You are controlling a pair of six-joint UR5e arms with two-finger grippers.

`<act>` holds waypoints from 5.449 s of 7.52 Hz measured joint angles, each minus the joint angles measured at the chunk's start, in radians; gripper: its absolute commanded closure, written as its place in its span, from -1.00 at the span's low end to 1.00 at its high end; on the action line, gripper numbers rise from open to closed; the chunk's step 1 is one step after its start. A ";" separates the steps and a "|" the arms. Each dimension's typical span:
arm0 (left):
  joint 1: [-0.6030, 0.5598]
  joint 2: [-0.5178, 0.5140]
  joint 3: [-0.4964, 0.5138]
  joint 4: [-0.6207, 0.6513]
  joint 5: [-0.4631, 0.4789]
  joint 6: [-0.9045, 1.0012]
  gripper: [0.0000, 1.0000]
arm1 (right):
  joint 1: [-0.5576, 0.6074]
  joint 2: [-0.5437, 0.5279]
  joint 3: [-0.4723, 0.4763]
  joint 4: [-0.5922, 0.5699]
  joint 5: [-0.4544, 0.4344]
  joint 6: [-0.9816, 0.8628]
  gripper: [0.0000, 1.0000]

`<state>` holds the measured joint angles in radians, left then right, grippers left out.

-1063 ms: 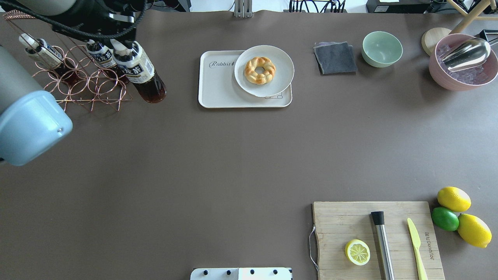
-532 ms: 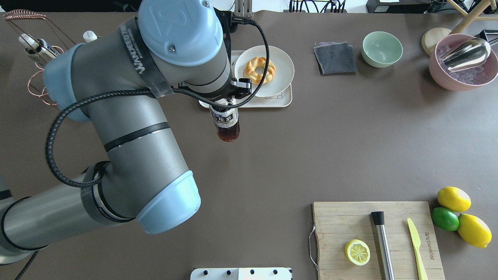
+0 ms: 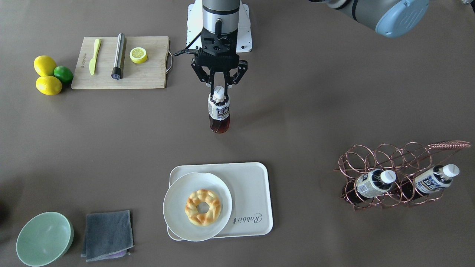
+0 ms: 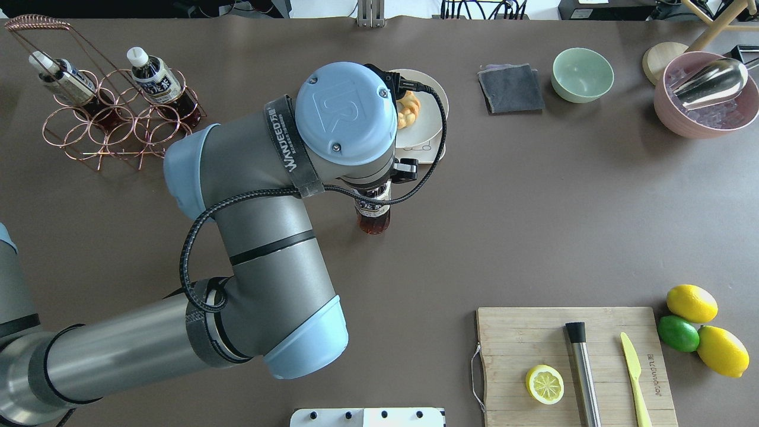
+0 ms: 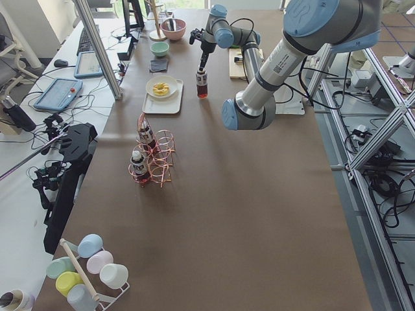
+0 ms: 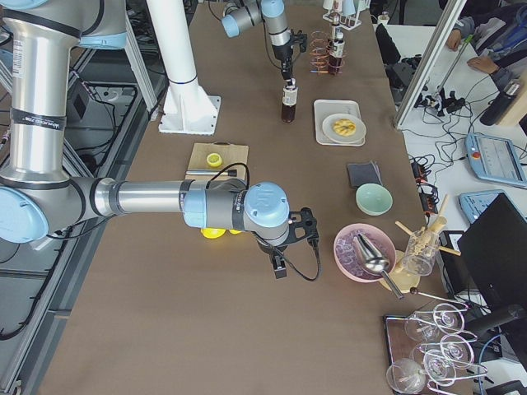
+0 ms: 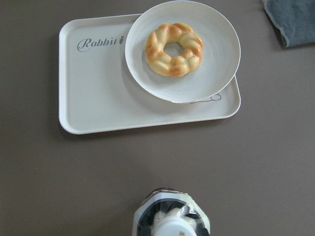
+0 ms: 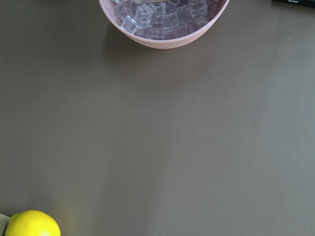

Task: Place tea on tray
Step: 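Lift the tea bottle out and carry it toward the tray with the left gripper, then set the tea bottle down in front of the tray and open the left gripper, then withdraw the left gripper back toward the caddy, then reach the right gripper to the standing tea bottle and grasp it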

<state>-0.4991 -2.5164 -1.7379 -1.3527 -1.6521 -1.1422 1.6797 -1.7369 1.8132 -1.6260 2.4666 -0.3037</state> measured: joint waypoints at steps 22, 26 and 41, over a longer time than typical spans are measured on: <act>-0.754 0.664 -0.424 0.116 -0.567 0.874 -0.95 | -0.417 0.345 0.211 0.002 -0.093 0.889 -1.00; -0.887 0.730 -0.323 0.108 -0.583 1.103 -0.95 | -0.899 0.687 0.212 -0.010 -0.446 1.454 -0.97; -0.930 0.808 -0.330 0.047 -0.584 1.164 -0.95 | -1.084 1.096 -0.092 -0.142 -0.645 1.539 1.00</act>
<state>-1.4293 -1.7080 -2.0682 -1.3054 -2.2365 0.0215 0.5959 -0.6411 1.7213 -1.7676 1.8215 1.2350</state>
